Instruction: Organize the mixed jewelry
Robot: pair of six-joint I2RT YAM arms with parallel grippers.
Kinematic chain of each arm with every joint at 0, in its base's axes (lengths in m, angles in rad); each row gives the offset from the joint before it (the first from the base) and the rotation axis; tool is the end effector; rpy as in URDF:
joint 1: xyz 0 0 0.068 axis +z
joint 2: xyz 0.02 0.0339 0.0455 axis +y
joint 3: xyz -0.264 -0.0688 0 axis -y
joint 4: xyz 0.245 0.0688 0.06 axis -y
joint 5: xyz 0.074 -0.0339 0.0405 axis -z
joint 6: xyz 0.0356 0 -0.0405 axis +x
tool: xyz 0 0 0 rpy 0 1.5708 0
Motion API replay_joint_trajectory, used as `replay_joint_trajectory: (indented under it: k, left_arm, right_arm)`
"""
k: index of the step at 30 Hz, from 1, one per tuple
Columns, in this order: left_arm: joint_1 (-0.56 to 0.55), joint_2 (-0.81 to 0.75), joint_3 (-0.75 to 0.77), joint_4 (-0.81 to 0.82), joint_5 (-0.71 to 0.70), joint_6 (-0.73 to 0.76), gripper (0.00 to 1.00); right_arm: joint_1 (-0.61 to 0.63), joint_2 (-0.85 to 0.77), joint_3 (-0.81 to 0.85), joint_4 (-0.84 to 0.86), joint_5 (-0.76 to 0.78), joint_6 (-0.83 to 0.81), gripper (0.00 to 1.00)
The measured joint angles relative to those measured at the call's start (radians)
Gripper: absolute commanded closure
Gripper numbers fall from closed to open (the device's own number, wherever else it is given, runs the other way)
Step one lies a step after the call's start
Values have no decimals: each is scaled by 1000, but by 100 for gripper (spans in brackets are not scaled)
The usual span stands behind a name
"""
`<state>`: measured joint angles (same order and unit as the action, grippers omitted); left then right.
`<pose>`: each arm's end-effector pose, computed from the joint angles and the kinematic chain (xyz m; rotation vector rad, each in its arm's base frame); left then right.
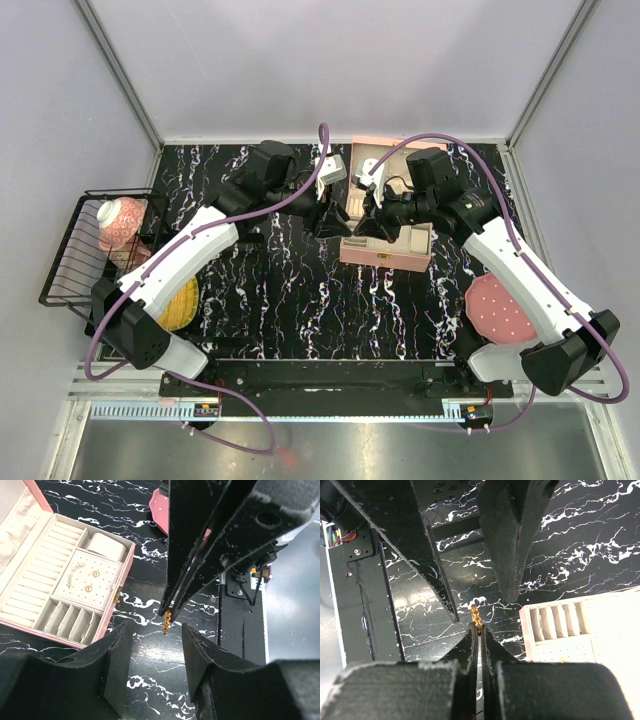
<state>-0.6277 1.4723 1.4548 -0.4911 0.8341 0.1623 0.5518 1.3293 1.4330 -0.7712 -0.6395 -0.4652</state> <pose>0.2480 -0.2125 0.3842 1.2641 1.6643 -1.1459 0.2230 0.1622 0.3914 -1.3541 1.7170 0.7595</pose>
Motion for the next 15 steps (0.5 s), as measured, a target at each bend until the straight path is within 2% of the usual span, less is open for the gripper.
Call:
replay_joint_trajectory:
  k: [15]
  left_arm:
    - [-2,0,-13,32,24,-30,60]
  right_arm:
    - [-11,0,7,11,-2,18,100]
